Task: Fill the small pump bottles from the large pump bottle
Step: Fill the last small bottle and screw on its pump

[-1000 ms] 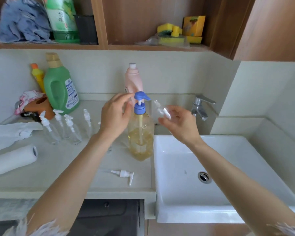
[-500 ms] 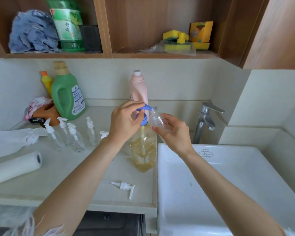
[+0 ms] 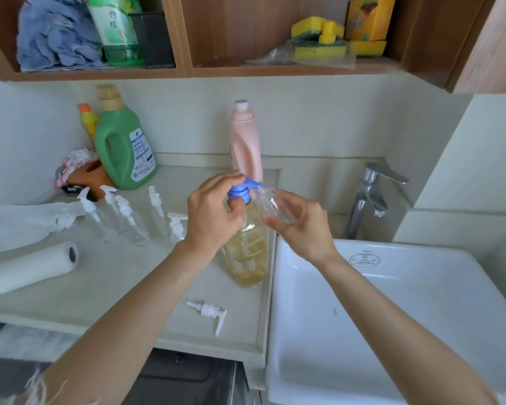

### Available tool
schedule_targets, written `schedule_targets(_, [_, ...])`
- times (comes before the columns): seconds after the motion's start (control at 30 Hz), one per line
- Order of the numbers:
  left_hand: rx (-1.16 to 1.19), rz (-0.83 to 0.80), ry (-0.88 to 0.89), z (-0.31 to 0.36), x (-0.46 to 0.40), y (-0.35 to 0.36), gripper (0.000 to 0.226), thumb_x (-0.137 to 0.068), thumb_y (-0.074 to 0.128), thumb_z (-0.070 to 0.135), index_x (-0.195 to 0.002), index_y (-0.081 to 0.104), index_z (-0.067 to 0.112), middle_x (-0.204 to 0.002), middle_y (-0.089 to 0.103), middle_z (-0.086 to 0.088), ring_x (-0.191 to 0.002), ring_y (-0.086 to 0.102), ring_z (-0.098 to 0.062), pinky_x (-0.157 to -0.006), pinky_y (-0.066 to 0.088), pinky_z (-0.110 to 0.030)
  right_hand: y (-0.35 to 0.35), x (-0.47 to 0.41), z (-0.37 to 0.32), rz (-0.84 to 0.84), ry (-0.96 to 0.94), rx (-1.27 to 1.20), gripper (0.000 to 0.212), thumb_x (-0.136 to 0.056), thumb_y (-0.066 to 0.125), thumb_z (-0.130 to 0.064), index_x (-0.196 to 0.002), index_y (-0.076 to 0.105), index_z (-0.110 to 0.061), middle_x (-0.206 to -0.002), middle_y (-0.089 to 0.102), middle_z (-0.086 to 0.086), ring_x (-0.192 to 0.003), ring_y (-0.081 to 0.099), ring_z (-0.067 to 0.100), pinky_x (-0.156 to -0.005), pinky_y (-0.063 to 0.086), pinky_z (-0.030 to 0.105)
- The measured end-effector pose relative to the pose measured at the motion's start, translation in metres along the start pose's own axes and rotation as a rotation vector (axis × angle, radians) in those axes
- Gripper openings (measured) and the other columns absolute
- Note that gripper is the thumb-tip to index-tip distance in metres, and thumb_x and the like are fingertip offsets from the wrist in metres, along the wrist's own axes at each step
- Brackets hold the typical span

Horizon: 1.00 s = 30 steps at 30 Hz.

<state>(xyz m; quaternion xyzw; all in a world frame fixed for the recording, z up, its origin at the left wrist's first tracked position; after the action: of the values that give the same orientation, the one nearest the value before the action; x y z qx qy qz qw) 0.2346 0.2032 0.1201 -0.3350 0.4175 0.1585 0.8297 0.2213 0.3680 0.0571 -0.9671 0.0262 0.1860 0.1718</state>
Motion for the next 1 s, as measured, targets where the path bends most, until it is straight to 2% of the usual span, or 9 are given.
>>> schedule_targets(0.1, [-0.052, -0.039, 0.004, 0.007, -0.006, -0.006, 0.044, -0.068, 0.041, 0.018, -0.096, 0.074, 0.007, -0.1, 0.074, -0.005, -0.09, 0.067, -0.019, -0.085, 0.047, -0.021, -0.003, -0.003, -0.004, 0.006, -0.005, -0.022, 0.044, -0.074, 0.082, -0.019, -0.116, 0.069, -0.022, -0.102, 0.071, -0.015, -0.1, 0.064, -0.002, -0.09, 0.044, 0.01])
schedule_targets(0.17, [-0.071, -0.057, -0.005, 0.011, -0.013, -0.01, 0.046, -0.069, 0.04, 0.021, -0.097, 0.074, 0.008, -0.1, 0.074, -0.004, -0.09, 0.067, -0.018, -0.085, 0.046, -0.02, -0.005, -0.005, -0.009, 0.032, -0.002, -0.039, 0.044, -0.072, 0.084, -0.018, -0.114, 0.07, -0.021, -0.099, 0.07, -0.016, -0.098, 0.064, -0.001, -0.088, 0.044, 0.009])
schedule_targets(0.27, [-0.119, -0.081, -0.023, 0.012, -0.019, -0.012, 0.047, -0.069, 0.039, 0.025, -0.094, 0.075, 0.011, -0.097, 0.074, -0.004, -0.088, 0.069, -0.022, -0.082, 0.048, -0.025, -0.007, -0.006, -0.014, 0.076, -0.005, -0.035, 0.044, -0.07, 0.085, -0.017, -0.111, 0.071, -0.02, -0.099, 0.069, -0.01, -0.093, 0.064, 0.003, -0.083, 0.043, 0.004])
schedule_targets(0.43, [-0.1, -0.108, 0.007, 0.008, -0.033, -0.012, 0.032, -0.071, 0.046, 0.017, -0.083, 0.074, 0.009, -0.084, 0.073, -0.004, -0.074, 0.069, -0.025, -0.072, 0.056, -0.038, -0.005, -0.006, -0.015, 0.116, 0.0, -0.052, 0.045, -0.069, 0.086, -0.018, -0.111, 0.071, -0.021, -0.104, 0.071, -0.007, -0.093, 0.066, 0.003, -0.085, 0.047, 0.009])
schedule_targets(0.57, [-0.086, -0.069, 0.078, 0.005, -0.028, -0.009, 0.033, -0.073, 0.044, 0.02, -0.081, 0.073, 0.008, -0.081, 0.072, -0.003, -0.07, 0.066, -0.025, -0.064, 0.053, -0.034, -0.004, -0.007, -0.011, 0.164, 0.032, -0.08, 0.047, -0.067, 0.087, -0.019, -0.112, 0.071, -0.02, -0.105, 0.072, -0.007, -0.096, 0.067, 0.004, -0.09, 0.05, 0.017])
schedule_targets(0.73, [-0.012, -0.033, 0.078, -0.006, -0.01, -0.005, 0.03, -0.076, 0.048, 0.016, -0.088, 0.073, 0.005, -0.09, 0.073, -0.004, -0.078, 0.067, -0.022, -0.07, 0.052, -0.031, -0.004, -0.004, -0.003, 0.188, 0.057, -0.026, 0.044, -0.066, 0.088, -0.02, -0.107, 0.073, -0.024, -0.1, 0.071, -0.009, -0.09, 0.066, 0.001, -0.082, 0.048, 0.012])
schedule_targets(0.83, [0.03, -0.062, 0.071, -0.004, -0.007, -0.005, 0.033, -0.076, 0.049, 0.019, -0.092, 0.074, 0.005, -0.095, 0.073, -0.005, -0.084, 0.066, -0.016, -0.079, 0.051, -0.023, -0.004, -0.002, -0.003, 0.178, 0.049, -0.028, 0.043, -0.066, 0.087, -0.019, -0.107, 0.073, -0.024, -0.1, 0.071, -0.01, -0.09, 0.066, -0.001, -0.082, 0.047, 0.01])
schedule_targets(1.0, [0.086, -0.154, 0.01, -0.007, -0.01, -0.012, 0.04, -0.084, 0.054, 0.038, -0.102, 0.074, 0.009, -0.107, 0.072, 0.0, -0.098, 0.063, -0.004, -0.091, 0.045, -0.013, -0.005, -0.002, -0.009, 0.139, 0.033, -0.07, 0.041, -0.067, 0.086, -0.016, -0.104, 0.073, -0.029, -0.095, 0.073, -0.015, -0.091, 0.068, 0.005, -0.087, 0.052, 0.022])
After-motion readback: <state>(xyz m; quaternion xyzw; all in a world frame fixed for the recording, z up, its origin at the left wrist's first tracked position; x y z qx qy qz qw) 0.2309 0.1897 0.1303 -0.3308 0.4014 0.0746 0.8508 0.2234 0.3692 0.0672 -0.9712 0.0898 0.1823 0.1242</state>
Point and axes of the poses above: each hand's wrist, its own x-axis away from the middle knuckle, its own y-axis out of the palm, z = x × y, the point moved 8 cm from there along -x, towards the middle knuckle
